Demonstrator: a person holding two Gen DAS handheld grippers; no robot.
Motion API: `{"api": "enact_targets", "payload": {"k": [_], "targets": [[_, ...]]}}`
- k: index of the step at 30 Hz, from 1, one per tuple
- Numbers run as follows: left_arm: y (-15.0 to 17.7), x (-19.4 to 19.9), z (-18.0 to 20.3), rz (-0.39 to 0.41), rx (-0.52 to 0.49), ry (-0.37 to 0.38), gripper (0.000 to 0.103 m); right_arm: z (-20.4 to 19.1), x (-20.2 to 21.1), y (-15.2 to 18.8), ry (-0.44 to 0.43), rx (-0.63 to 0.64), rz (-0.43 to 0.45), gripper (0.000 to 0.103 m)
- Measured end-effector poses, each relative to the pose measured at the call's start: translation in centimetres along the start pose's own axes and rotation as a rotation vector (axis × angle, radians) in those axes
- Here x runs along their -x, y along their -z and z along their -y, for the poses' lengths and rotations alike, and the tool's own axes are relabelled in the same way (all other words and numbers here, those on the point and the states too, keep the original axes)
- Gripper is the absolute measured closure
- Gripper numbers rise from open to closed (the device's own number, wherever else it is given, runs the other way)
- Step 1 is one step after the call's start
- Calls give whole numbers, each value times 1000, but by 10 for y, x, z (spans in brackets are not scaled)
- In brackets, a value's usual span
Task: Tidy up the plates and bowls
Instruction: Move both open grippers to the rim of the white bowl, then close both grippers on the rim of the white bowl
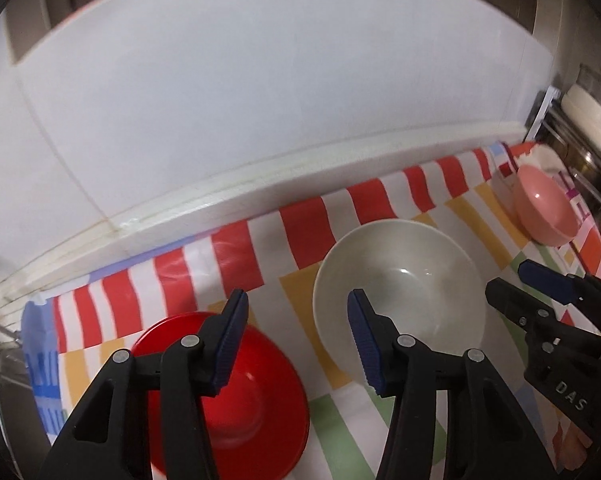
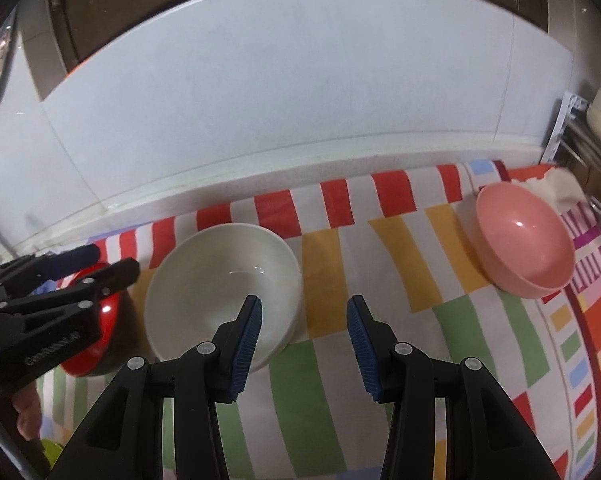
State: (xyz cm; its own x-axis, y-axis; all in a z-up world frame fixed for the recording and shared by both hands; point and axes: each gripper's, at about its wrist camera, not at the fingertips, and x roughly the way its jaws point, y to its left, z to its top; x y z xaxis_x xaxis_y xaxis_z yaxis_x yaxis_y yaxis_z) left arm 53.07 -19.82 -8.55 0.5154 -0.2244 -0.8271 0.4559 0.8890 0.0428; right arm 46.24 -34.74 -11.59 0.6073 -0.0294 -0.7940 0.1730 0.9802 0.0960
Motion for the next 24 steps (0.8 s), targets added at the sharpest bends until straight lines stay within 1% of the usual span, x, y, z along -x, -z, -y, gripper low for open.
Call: {"api": "enact_targets", "payload": {"k": [8,13,14,16,17,20,21,24], "targets": [[-4,-38,8,-70,-39,-10,59,-2,-24,-3,1,-7,-44,60],[-9,-50,9,-93,-49,-19,68,1,-37,-2,-5,-16,-77,69],[-9,-51,9,-99,-43,-14,68,1,-39,-1,-4,-17,-83,69],[-10,-55,10,-108,-43,-6,74,1,-41,0,-7,-20,-90,74],[-11,-57,11,-114,-48,-9,76,1,-41,0,-6,-22,-89,79],[-12,-60,16,-120,-69,-9,82,1,-42,-1,-7,-21,-90,84],[-12,-61,19,-122,-80,-8,86,1,-42,-1,-15,-25,-94,86],[-13,-60,24,-116,-98,-25,87,0,-42,-1,-29,-32,-96,90]]}}
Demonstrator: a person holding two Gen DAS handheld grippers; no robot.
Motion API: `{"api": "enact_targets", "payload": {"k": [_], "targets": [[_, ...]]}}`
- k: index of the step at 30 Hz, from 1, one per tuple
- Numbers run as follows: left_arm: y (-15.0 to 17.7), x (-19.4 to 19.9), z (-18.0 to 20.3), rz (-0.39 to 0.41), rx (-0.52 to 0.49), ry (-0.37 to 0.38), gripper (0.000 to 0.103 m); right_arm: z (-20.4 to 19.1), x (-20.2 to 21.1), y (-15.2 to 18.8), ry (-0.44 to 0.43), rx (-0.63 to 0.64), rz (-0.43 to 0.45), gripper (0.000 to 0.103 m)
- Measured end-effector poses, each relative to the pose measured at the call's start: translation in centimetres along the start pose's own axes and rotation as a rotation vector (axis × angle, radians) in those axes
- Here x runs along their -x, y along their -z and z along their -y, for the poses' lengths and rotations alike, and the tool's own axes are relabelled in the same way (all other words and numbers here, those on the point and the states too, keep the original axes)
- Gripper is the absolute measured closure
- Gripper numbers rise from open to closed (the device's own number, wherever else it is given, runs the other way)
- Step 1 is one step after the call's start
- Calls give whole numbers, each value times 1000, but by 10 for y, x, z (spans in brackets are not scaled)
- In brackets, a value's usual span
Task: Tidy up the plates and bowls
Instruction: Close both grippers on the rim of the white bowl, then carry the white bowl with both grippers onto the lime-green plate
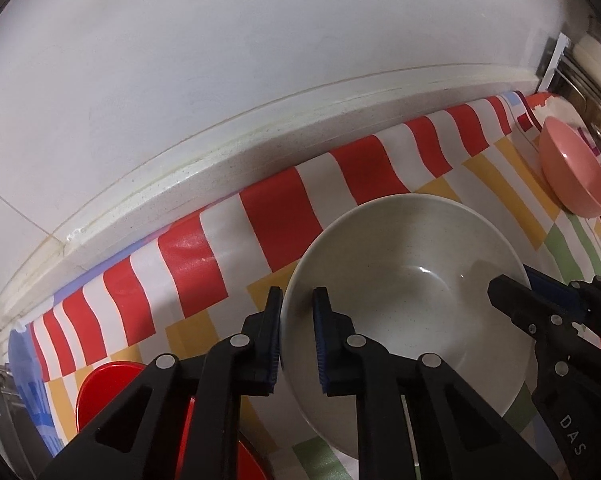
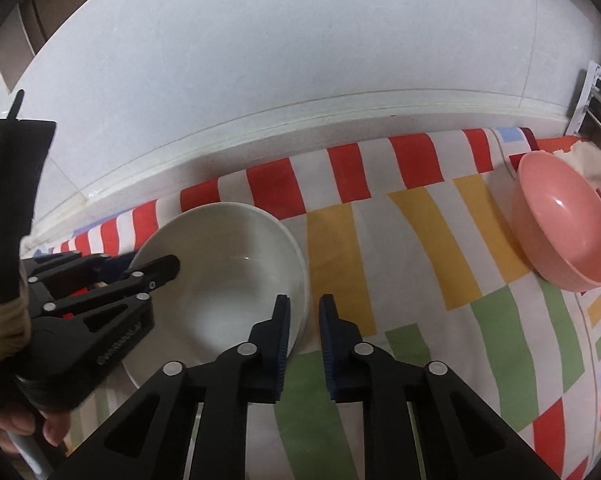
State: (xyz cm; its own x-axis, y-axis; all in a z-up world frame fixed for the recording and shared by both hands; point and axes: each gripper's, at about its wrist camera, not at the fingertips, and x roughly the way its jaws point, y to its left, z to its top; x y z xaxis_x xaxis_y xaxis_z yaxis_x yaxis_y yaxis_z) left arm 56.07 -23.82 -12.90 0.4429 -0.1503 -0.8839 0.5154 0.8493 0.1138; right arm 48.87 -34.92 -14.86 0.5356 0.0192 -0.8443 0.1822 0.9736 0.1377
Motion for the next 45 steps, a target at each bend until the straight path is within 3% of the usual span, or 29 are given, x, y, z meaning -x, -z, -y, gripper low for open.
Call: {"api": "enact_targets", "payload": {"k": [12,25,39,45], "targets": [[2,15,-3,15,35,0,88,0,11,-1,-14,-13,19,93],[34,78,17,87,47,3,88,-1,68,15,-31,-12,68,93],[99,147,52,148,47,53,88,5,139,79,-24,-13,75,93],[128,157,65,126,35,90,88,6,157,113,-6,-20,60,93]]}}
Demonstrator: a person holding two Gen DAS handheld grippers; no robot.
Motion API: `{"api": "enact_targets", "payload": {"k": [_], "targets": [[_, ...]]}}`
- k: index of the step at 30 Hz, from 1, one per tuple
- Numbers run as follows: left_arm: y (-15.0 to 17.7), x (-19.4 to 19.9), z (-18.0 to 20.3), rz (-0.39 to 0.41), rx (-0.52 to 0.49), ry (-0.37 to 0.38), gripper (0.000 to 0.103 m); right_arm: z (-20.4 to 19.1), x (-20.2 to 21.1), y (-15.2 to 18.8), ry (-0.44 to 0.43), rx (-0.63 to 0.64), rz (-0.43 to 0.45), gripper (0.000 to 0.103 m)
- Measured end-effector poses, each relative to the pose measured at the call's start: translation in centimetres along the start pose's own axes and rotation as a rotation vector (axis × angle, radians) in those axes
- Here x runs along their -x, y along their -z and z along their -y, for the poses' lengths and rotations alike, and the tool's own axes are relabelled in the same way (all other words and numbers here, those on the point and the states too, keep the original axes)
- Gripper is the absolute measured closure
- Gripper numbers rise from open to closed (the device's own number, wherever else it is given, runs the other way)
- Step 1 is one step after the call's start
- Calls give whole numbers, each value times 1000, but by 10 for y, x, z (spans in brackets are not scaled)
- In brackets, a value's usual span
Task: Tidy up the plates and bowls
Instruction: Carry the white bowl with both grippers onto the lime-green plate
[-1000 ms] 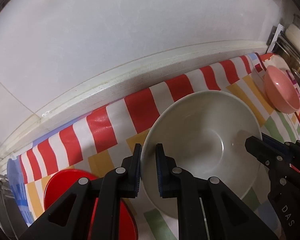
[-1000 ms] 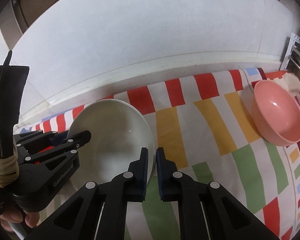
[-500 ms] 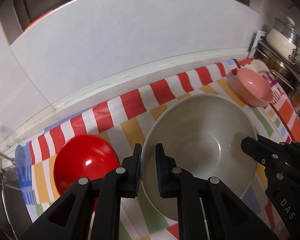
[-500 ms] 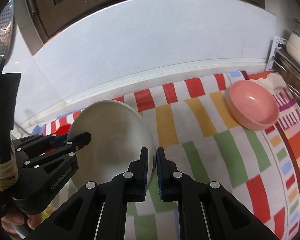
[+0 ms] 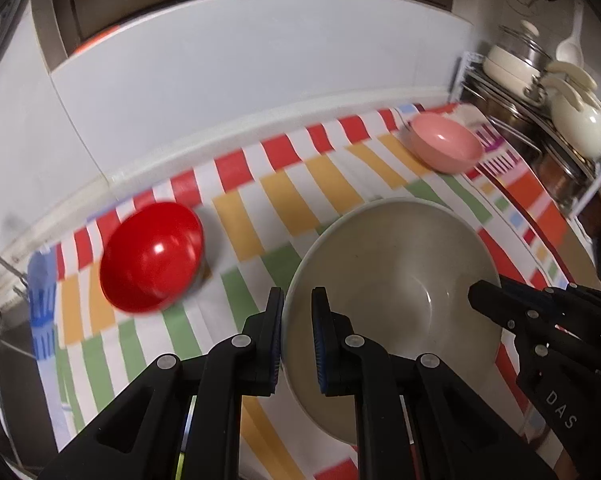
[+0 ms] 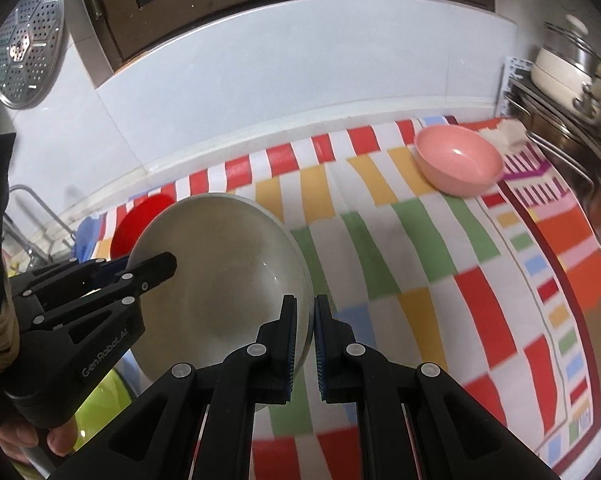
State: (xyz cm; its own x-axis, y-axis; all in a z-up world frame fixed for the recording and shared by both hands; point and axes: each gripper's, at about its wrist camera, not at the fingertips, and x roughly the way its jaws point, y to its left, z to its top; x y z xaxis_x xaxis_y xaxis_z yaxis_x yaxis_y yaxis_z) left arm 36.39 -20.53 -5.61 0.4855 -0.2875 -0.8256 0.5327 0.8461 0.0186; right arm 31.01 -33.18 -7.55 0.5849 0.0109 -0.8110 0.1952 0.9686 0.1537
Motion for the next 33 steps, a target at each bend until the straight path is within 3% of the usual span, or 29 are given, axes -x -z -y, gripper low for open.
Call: {"api": "enact_targets", "payload": {"k": [18,33], "targets": [[66,-9,32,-124,-20,114,88,18,16,77,71,-65,-117,93],[82,-25,45,-181,-39,121,88,29,8,101,86,-102,-177,93]]}}
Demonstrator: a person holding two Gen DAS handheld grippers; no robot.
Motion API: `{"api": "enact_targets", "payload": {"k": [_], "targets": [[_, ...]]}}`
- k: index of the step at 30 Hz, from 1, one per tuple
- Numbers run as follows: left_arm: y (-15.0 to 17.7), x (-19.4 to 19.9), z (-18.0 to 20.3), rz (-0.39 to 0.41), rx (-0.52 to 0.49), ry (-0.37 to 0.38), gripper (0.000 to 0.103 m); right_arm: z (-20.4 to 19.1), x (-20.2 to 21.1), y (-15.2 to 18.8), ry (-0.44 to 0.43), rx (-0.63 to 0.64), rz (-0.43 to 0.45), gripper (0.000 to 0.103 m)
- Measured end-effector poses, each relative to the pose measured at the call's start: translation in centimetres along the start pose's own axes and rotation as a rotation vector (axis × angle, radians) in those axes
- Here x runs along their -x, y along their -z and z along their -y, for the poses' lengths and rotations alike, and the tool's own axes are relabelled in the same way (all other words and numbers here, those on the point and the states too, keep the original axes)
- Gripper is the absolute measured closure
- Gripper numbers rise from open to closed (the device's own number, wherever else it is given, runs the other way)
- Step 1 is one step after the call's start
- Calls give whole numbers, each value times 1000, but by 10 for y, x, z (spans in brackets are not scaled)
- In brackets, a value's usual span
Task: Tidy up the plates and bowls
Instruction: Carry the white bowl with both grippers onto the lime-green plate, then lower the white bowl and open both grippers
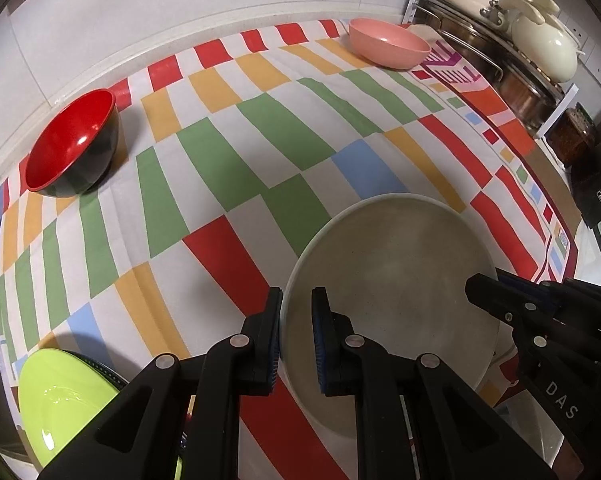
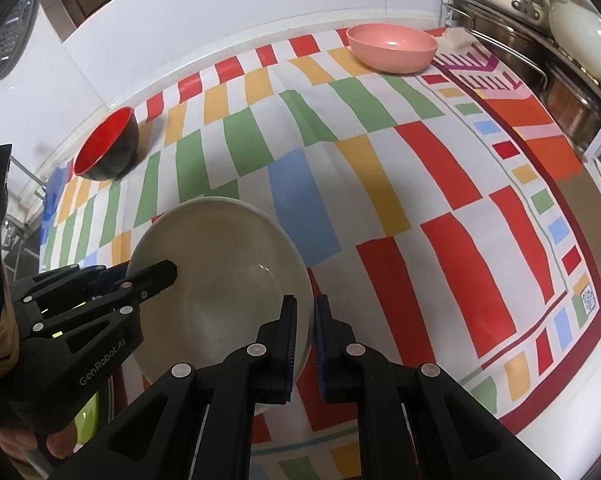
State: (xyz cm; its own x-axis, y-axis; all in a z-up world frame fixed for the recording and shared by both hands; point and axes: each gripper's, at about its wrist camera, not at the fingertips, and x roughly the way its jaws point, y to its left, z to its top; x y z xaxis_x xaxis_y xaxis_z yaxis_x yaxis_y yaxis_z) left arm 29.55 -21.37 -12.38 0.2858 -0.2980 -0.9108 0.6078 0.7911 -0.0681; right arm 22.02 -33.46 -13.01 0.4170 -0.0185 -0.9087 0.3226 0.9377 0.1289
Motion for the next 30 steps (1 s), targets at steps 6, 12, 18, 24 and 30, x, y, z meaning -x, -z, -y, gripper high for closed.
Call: {"api": "enact_targets", "payload": {"k": [6,12,18,24,30], "targets": [[-2,-2,0,1,-1,-6,88,2,-2,1,-3,-4,-2,93],[-3,-4,-3,1,19,-14,85,1,-4,-2,-6,9,-4,93],[-4,-1,-5,25,22,-30,67,3,-3,-5,-6,6,10,86],[-9,12,-4,69,13,-46,61,4,7,-8,7,24,51,73],[-27,33,2,142,-14,-49,56,9,25,-15,11,21,127,68]]}}
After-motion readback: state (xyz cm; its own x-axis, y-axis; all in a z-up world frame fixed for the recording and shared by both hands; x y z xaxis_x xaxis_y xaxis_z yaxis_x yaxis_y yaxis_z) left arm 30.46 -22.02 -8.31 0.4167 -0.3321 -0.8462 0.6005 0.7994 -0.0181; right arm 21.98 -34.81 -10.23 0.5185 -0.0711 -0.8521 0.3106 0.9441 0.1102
